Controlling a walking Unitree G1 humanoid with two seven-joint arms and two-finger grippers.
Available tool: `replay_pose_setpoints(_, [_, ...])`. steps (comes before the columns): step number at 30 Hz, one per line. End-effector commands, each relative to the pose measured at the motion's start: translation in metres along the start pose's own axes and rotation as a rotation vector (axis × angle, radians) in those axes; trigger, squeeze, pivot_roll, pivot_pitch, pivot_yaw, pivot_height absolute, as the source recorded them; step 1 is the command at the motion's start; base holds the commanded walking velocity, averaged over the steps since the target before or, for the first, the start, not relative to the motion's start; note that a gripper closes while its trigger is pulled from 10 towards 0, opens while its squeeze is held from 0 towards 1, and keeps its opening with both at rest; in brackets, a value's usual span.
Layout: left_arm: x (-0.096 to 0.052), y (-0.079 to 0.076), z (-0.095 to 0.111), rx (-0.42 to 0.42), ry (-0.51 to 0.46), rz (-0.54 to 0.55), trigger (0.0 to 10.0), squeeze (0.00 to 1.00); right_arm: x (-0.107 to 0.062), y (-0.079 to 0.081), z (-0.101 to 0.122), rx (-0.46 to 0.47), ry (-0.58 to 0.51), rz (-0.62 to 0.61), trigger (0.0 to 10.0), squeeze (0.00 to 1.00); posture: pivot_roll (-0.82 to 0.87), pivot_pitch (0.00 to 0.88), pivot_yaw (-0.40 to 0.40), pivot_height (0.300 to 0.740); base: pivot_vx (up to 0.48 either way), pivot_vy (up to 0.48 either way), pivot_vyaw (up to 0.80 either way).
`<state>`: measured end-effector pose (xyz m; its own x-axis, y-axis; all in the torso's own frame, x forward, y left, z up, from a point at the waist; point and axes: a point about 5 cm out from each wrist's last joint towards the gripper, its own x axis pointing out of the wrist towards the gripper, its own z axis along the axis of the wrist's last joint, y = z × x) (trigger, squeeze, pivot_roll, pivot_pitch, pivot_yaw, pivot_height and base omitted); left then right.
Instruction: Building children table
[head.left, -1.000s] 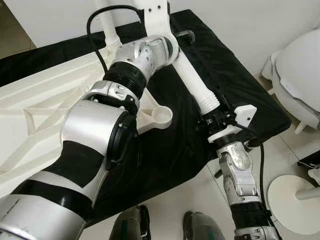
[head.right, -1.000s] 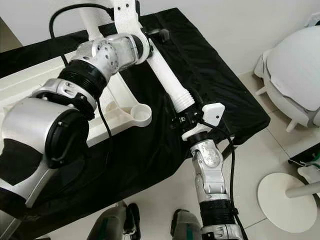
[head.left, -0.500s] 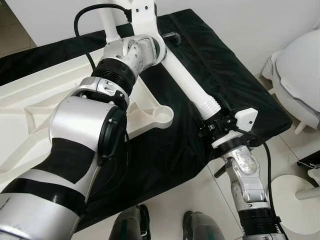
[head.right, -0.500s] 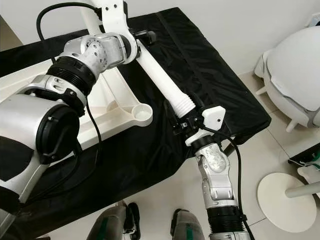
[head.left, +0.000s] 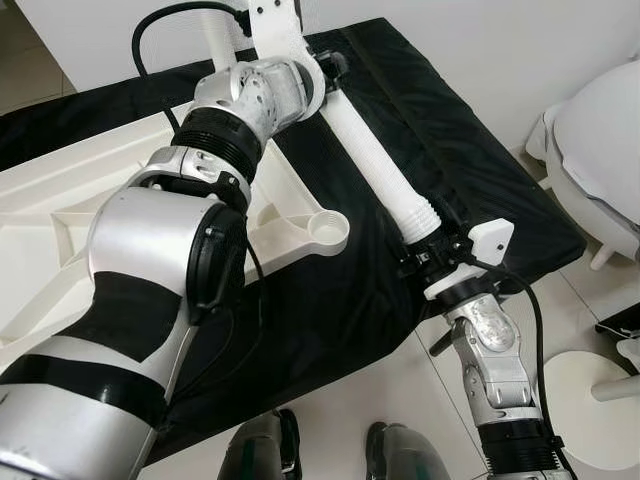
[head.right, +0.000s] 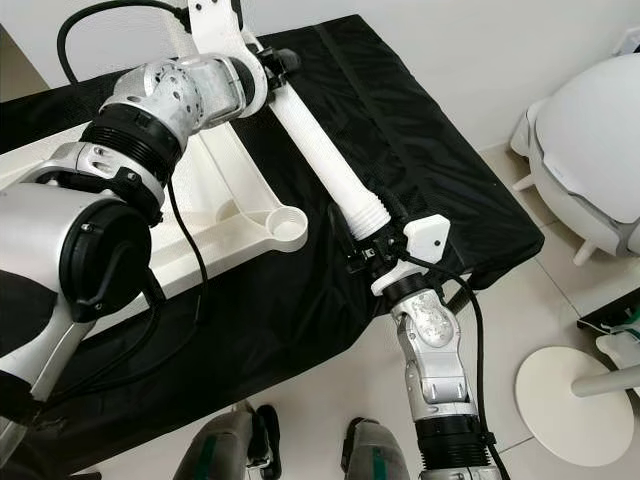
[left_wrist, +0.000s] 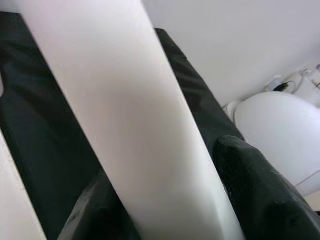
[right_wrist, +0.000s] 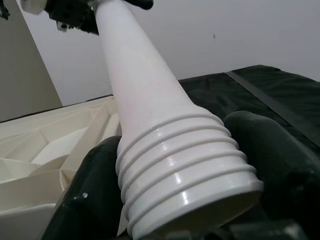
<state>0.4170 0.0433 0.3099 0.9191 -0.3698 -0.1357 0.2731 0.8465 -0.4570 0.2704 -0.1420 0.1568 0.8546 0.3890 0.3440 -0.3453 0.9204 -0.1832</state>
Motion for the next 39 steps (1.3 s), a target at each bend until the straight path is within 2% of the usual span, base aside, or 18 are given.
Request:
replay_pose_setpoints(1, [-0.004,-0.019,-0.002,0.051,0.031,-0.375,0.0,0.00,0.006,0.007,0.007,-0.034,-0.035,0.045,10.0,0.00,-0.08,0.096,0.096,0.740,0.000,0.000,0.00])
replay_pose_setpoints(7, [-0.004,-0.022,-0.001,0.029,0.036,-0.391,0.0,0.00,0.009,0.009,0.004,-0.020,-0.015,0.054,10.0,0.00,-0.08,0.101,0.097,0.740,0.000,0.000,0.00])
replay_pose_setpoints(8, [-0.005,-0.023,-0.001,0.020,0.043,-0.395,2.4,0.00,0.011,0.008,0.003,0.016,-0.002,0.051,10.0,0.72,-0.08,0.104,0.095,0.740,0.000,0.000,0.00])
replay_pose_setpoints(9, [-0.005,-0.024,-0.001,0.015,0.048,-0.398,2.4,0.00,0.012,0.007,0.003,0.042,0.006,0.049,10.0,0.72,-0.08,0.105,0.095,0.740,0.000,0.000,0.00])
replay_pose_setpoints(10, [-0.005,-0.025,0.000,0.013,0.052,-0.406,10.0,0.00,0.013,0.006,0.003,0.074,0.007,0.052,10.0,1.00,-0.08,0.105,0.095,0.740,0.000,0.000,0.00])
replay_pose_setpoints(20, [-0.007,-0.029,0.005,-0.002,0.043,-0.428,10.0,0.00,0.018,0.000,0.010,0.103,-0.013,0.064,10.0,1.00,-0.07,0.106,0.085,0.740,0.000,0.000,0.00])
replay_pose_setpoints(24, [-0.013,-0.039,0.021,-0.035,0.012,-0.469,10.0,0.00,0.030,-0.012,0.017,0.188,0.019,0.065,10.0,1.00,-0.07,0.100,0.077,0.740,0.000,0.000,0.00])
replay_pose_setpoints(27, [-0.014,-0.042,0.024,-0.033,0.005,-0.475,10.0,0.00,0.032,-0.013,0.016,0.211,0.044,0.074,10.0,1.00,-0.07,0.100,0.077,0.740,0.000,0.000,0.00])
replay_pose_setpoints(28, [-0.016,-0.046,0.028,-0.036,0.000,-0.489,10.0,0.00,0.034,-0.012,0.017,0.260,0.063,0.112,10.0,0.44,-0.07,0.100,0.075,0.740,0.000,0.000,0.00])
replay_pose_setpoints(29, [-0.017,-0.050,0.030,-0.038,-0.004,-0.502,10.0,0.00,0.036,-0.012,0.018,0.306,0.084,0.146,10.0,0.17,-0.07,0.099,0.071,0.740,0.000,0.000,0.00])
replay_pose_setpoints(30, [-0.017,-0.050,0.030,-0.038,-0.004,-0.502,10.0,0.00,0.036,-0.012,0.018,0.306,0.084,0.146,10.0,0.17,-0.07,0.099,0.071,0.740,0.000,0.000,0.00])
replay_pose_setpoints(31, [-0.019,-0.056,0.034,-0.037,-0.010,-0.519,10.0,0.00,0.037,-0.011,0.020,0.370,0.109,0.219,10.0,0.00,-0.07,0.097,0.070,0.740,0.000,0.000,0.00])
replay_pose_setpoints(32, [-0.021,-0.061,0.036,-0.036,-0.015,-0.536,10.0,0.00,0.038,-0.010,0.021,0.412,0.136,0.270,10.0,0.00,-0.07,0.097,0.070,0.740,0.000,0.000,0.00])
replay_pose_setpoints(34, [-0.021,-0.061,0.036,-0.036,-0.015,-0.536,10.0,0.00,0.038,-0.010,0.021,0.412,0.136,0.270,10.0,0.00,-0.07,0.097,0.070,0.740,0.000,0.000,0.00])
replay_pose_setpoints(35, [-0.023,-0.066,0.038,-0.030,-0.020,-0.554,10.0,0.00,0.040,-0.013,0.020,0.410,0.172,0.289,10.0,0.00,-0.06,0.095,0.066,0.740,0.000,0.000,0.00])
replay_pose_setpoints(39, [-0.024,-0.072,0.038,-0.012,-0.033,-0.574,10.0,0.00,0.050,-0.022,0.015,0.345,0.229,0.311,10.0,0.00,-0.06,0.089,0.062,0.740,0.000,0.000,0.00])
